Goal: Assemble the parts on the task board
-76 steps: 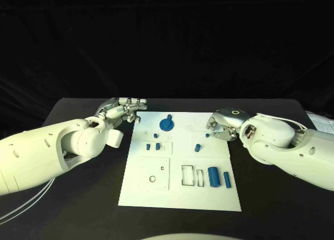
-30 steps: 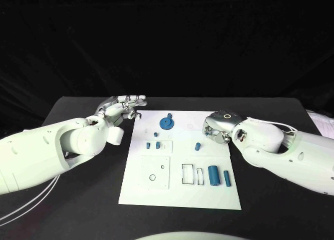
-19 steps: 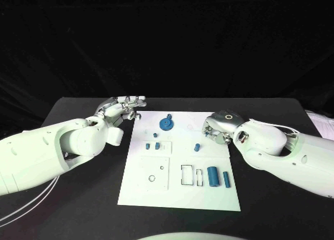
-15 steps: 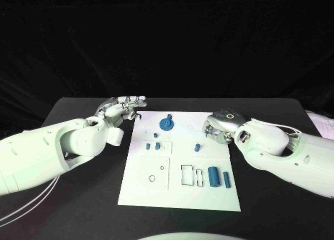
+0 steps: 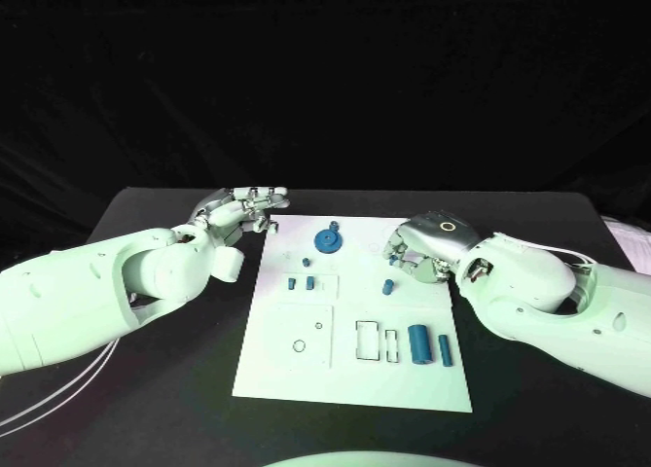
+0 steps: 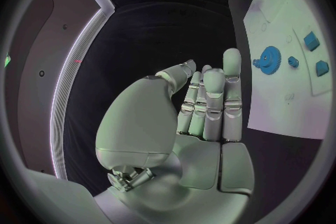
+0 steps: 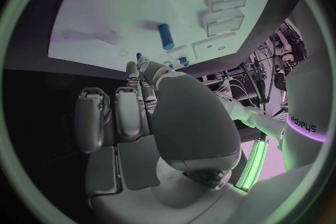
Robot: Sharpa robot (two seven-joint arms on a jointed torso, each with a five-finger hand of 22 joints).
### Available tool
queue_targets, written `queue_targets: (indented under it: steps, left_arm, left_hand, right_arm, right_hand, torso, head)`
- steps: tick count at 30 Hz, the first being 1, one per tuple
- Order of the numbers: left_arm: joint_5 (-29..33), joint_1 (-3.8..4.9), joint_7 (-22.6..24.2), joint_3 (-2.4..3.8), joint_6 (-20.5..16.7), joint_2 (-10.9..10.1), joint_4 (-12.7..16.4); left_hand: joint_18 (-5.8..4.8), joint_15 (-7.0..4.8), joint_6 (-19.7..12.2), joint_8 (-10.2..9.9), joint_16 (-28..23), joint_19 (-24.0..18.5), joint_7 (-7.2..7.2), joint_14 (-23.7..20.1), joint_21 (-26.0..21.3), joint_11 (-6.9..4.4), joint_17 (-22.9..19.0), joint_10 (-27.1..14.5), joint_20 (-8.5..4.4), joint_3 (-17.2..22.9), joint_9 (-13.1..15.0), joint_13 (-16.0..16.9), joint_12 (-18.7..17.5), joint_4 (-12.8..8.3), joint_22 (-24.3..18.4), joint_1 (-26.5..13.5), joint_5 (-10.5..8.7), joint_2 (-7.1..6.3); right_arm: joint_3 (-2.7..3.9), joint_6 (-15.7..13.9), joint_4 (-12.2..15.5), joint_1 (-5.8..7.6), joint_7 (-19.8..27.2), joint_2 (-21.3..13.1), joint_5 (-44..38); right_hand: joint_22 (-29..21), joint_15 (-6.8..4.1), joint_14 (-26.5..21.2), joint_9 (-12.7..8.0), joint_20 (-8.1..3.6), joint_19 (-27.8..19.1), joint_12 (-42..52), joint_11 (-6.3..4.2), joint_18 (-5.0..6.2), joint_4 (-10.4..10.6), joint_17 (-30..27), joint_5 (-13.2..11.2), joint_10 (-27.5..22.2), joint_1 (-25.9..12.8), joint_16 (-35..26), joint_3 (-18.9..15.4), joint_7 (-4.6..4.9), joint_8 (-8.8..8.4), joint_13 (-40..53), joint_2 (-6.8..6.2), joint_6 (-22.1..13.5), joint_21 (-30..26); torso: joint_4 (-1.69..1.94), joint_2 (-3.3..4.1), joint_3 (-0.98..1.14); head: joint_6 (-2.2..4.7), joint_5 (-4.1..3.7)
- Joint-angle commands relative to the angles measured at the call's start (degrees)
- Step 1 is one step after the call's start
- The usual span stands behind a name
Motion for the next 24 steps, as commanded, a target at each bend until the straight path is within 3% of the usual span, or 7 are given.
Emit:
queue_targets:
  steps: [1,3,9,13,16,20,24]
  left_arm:
    - [-0.5,0.01,0.1,0.03,1.2,0.2,0.0]
    - [-0.5,0.01,0.1,0.03,1.3,0.2,0.0]
    - [-0.5,0.0,0.2,0.03,1.5,0.5,0.0]
    - [-0.5,0.0,0.3,0.03,1.6,0.7,0.1]
    - [-0.5,0.0,0.2,0.03,1.7,0.8,0.1]
    - [-0.5,0.0,0.2,0.03,1.8,0.9,0.1]
    - [-0.5,0.0,0.2,0.03,1.8,1.0,0.2]
  left_hand:
    - [0.62,0.15,-0.4,-0.1,-0.3,-0.2,0.12,-0.4,-0.4,0.14,-0.1,-0.4,0.32,-0.4,-0.1,-0.1,0.3,-0.1,0.0,-0.5,0.3,0.14]
    - [0.62,0.15,-0.4,-0.1,-0.3,-0.2,0.12,-0.4,-0.4,0.14,-0.1,-0.4,0.32,-0.4,-0.1,-0.1,0.3,-0.1,0.0,-0.5,0.3,0.14]
    - [0.62,0.16,-0.5,-0.1,-0.3,-0.2,0.13,-0.5,-0.4,0.14,-0.2,-0.5,0.33,-0.4,-0.1,-0.1,0.3,-0.1,-0.1,-0.5,0.32,0.2]
    - [0.62,0.16,-0.5,-0.1,-0.3,-0.2,0.13,-0.5,-0.4,0.14,-0.2,-0.5,0.33,-0.4,-0.1,-0.1,0.3,-0.1,-0.1,-0.5,0.32,0.2]
    - [0.62,0.16,-0.5,-0.1,-0.3,-0.2,0.13,-0.5,-0.4,0.14,-0.2,-0.5,0.33,-0.4,-0.1,-0.1,0.3,-0.1,-0.1,-0.5,0.32,0.2]
    - [0.62,0.17,-0.5,0.0,-0.3,-0.2,0.13,-0.6,-0.4,0.15,-0.3,-0.5,0.34,-0.4,-0.1,-0.1,0.4,-0.1,-0.1,-0.5,0.33,0.24]
    - [0.62,0.17,-0.5,0.0,-0.3,-0.2,0.13,-0.6,-0.4,0.15,-0.3,-0.5,0.34,-0.4,-0.1,-0.1,0.4,-0.1,-0.1,-0.5,0.33,0.24]
  right_arm:
    - [0.06,-2.0,1.8,-0.04,0.9,0.8,0.8]
    - [0.07,-2.2,2.6,-0.11,1.2,1.6,1.0]
    - [0.08,-2.0,3.7,-0.8,2.0,5.1,1.5]
    - [0.05,-1.2,3.6,-2.1,2.7,7.4,2.0]
    - [0.03,-0.1,3.9,-3.64,3.0,8.7,2.1]
    - [-0.01,1.0,3.2,-5.37,3.5,10.5,2.2]
    - [-0.13,1.6,1.8,-6.5,3.8,11.7,2.4]
  right_hand:
    - [2.8,-0.14,2.3,0.1,0.22,0.4,-0.3,-0.48,-0.83,-0.3,0.1,0.0,0.9,-0.5,0.2,0.1,0.41,-0.22,-0.1,-0.13,0.2,0.2]
    - [2.8,-0.1,2.3,0.1,0.26,0.4,-0.3,-0.44,-0.83,-0.3,0.0,0.1,0.9,-0.5,0.2,0.2,0.47,-0.26,-0.1,-0.14,0.2,0.2]
    - [2.8,0.0,2.3,0.1,0.39,0.4,-0.3,-0.33,-0.85,-0.5,0.1,0.3,1.0,-0.5,0.2,0.5,0.61,-0.33,-0.2,-0.04,0.2,0.3]
    - [2.8,0.06,2.2,0.1,0.45,0.4,-0.3,-0.27,-0.84,-0.6,0.0,0.3,1.0,-0.6,0.2,0.6,0.69,-0.37,-0.2,-0.01,0.2,0.3]
    - [2.7,0.15,2.2,0.1,0.54,0.2,-0.4,-0.17,-0.81,-0.7,-0.2,0.4,1.0,-0.7,0.1,0.7,0.79,-0.43,-0.3,-0.02,0.1,0.1]
    - [2.6,0.21,2.2,0.1,0.59,0.2,-0.4,-0.12,-0.8,-0.8,-0.2,0.4,0.9,-0.8,0.1,0.7,0.84,-0.46,-0.3,-0.04,0.1,0.1]
    - [2.6,0.27,2.2,0.1,0.65,0.2,-0.4,-0.07,-0.79,-0.8,-0.3,0.4,0.9,-0.8,0.1,0.8,0.9,-0.49,-0.4,-0.05,0.1,0.1]
  torso:
    - [0.05,0.04,-0.01]
    - [0.03,0.03,-0.03]
    - [0.05,-0.02,-0.12]
    - [0.18,0.01,-0.22]
    - [0.14,0.0,-0.18]
    - [0.05,0.0,-0.15]
    - [0.06,0.0,-0.29]
  head:
    - [-0.24,0.62]
    - [-0.29,1.12]
    - [-0.83,3.75]
    - [-1.23,4.98]
    - [-1.79,6.11]
    - [-2.22,6.77]
    - [-2.39,7.11]
